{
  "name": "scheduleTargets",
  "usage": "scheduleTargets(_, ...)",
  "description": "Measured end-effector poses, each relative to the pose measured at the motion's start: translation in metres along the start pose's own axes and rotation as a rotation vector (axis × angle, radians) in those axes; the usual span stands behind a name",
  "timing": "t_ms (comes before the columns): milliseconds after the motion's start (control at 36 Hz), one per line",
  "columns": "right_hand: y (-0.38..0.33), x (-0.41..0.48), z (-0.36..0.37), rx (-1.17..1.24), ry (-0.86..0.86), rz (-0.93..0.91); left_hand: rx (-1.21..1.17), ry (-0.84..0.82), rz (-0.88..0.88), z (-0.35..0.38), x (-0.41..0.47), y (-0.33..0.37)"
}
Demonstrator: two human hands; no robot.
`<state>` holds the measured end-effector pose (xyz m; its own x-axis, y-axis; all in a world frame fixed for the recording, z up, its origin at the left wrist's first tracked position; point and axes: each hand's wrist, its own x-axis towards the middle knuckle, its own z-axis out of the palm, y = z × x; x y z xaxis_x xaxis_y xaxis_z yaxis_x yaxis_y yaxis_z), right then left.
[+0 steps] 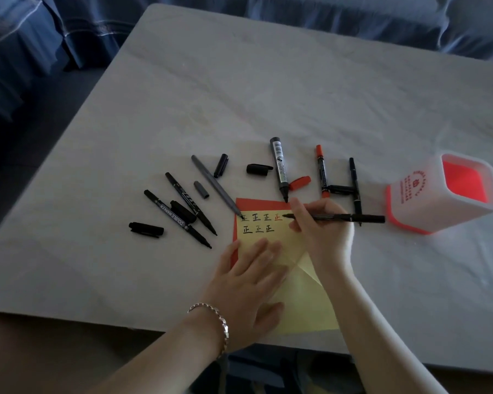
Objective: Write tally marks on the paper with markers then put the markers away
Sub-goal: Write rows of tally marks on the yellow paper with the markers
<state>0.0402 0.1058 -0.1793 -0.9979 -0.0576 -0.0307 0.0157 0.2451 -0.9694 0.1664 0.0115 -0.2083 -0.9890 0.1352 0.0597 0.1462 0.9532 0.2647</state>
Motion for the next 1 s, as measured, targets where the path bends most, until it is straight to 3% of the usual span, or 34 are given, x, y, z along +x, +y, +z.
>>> scheduleTargets(222,0.019,-0.001,0.004,-0.107,0.151,-0.093,-0.074,0.031,-0.020,-0.001,0.000,0.000)
scheduleTargets(806,0.020,-0.003,0.005,-0.265,0.079,-0.197,-0.119,0.034,-0.036,-0.002,0.001,0.000)
scheduleTargets(1000,0.022,-0.004,0.006,-0.269,0.126,-0.218,-0.133,0.039,-0.037,-0.001,0.000,0.000)
